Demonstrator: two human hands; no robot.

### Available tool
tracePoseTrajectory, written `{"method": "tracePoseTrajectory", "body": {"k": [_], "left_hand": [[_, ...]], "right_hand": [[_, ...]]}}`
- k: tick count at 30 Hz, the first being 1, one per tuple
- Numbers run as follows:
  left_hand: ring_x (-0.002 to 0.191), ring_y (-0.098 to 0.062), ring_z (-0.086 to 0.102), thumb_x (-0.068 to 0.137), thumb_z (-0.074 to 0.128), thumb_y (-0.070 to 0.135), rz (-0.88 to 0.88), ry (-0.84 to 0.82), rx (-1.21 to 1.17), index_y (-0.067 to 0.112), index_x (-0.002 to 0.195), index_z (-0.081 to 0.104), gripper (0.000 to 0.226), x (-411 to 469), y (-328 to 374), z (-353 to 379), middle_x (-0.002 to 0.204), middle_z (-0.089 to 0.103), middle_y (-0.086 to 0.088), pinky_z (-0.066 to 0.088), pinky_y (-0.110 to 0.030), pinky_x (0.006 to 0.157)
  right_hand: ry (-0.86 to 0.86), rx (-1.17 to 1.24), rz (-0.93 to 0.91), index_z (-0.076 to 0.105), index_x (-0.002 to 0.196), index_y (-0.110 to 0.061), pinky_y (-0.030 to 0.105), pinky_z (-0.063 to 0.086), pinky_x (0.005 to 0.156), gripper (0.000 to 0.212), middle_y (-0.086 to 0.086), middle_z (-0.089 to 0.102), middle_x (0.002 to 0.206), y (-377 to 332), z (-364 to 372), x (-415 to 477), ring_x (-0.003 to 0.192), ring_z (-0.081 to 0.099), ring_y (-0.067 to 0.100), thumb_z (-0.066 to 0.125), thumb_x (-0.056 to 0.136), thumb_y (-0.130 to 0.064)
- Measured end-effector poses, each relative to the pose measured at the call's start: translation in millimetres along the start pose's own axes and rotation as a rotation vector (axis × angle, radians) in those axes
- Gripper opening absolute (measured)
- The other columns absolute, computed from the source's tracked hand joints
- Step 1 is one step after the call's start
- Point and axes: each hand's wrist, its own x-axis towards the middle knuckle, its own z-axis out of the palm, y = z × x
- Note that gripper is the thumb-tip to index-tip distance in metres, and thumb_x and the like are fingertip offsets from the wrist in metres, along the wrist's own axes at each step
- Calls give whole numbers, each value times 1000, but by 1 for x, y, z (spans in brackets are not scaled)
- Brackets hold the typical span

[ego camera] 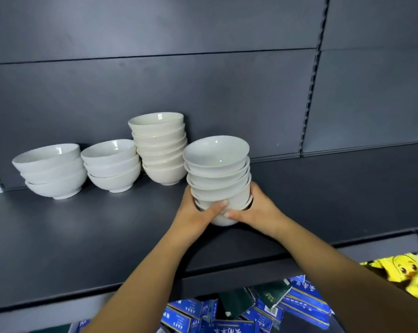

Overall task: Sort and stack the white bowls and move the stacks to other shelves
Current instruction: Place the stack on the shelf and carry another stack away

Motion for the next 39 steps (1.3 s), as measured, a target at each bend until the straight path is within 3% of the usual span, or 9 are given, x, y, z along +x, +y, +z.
{"method": "tracePoseTrajectory", "body": {"k": [7, 10, 12, 20, 23, 26, 29, 32, 39], "left_hand": [[95, 22, 53, 72, 74, 13, 67, 87, 3, 22, 126, 44, 63, 2, -4, -2, 112, 55, 23, 41, 0, 76], [98, 17, 55, 64, 83, 25, 72, 80, 16, 22, 126, 47, 72, 2, -6, -3, 113, 59, 19, 43, -2, 79], [104, 13, 54, 54, 84, 37, 88, 83, 31, 24, 127, 46, 84, 3, -5, -2, 116, 59, 19, 42, -3, 81], [119, 7, 47, 52, 77, 45, 135, 66, 50, 27, 139, 33, 99, 4, -6, 0, 131, 52, 18, 38, -6, 92], [121, 6, 46, 49, 78, 56, 136, 70, 61, 27, 140, 32, 106, 5, -8, 0, 131, 51, 20, 38, -8, 95], [122, 4, 46, 52, 79, 52, 129, 74, 72, 29, 139, 32, 102, 6, -10, 0, 131, 52, 19, 39, -15, 100], [121, -2, 49, 55, 78, 43, 134, 73, 62, 26, 138, 35, 95, 7, -14, -1, 131, 54, 14, 40, -24, 101], [115, -4, 55, 54, 78, 43, 116, 87, 28, 23, 131, 43, 87, 8, -17, -2, 124, 59, 11, 44, -28, 99], [106, 7, 57, 50, 76, 43, 93, 101, 6, 35, 119, 46, 75, 6, -14, -3, 112, 61, 23, 44, -9, 86]], "right_hand": [[15, -79, -71, 4, 133, -49, -4, 35, 77, 105, -36, 33, 120, -7, 3, -3, 115, 38, -3, 79, 60, -38], [23, -94, -70, -4, 141, -42, 12, 34, 93, 120, -22, 31, 138, -7, 5, -7, 123, 35, 1, 74, 50, -53], [33, -82, -65, -7, 142, -37, 13, 34, 95, 123, -18, 30, 140, -6, 4, -7, 124, 34, 1, 81, 57, -41], [58, -55, -61, 5, 142, -30, -10, 31, 71, 106, -35, 34, 112, -5, 0, -9, 113, 37, -3, 79, 68, -21], [21, 22, -82, 10, 138, -37, -4, 33, 84, 101, -35, 34, 119, -4, 0, -7, 120, 36, -2, 80, 66, -31], [45, 119, -79, 26, 129, -42, 19, 36, 104, 88, -16, 43, 133, -2, 0, -3, 126, 40, 3, 74, 55, -47], [99, 246, -101, 35, 120, -37, 2, 40, 86, 71, -22, 50, 117, -12, 4, 2, 107, 48, -11, 71, 58, -32], [149, 297, -123, 41, 123, -27, 6, 45, 80, 74, -19, 56, 111, -18, 7, 9, 102, 55, -7, 73, 56, -28], [242, 235, -120, 46, 112, -25, 1, 45, 72, 58, -21, 56, 98, -21, 5, 12, 92, 54, -6, 79, 65, -15]]}}
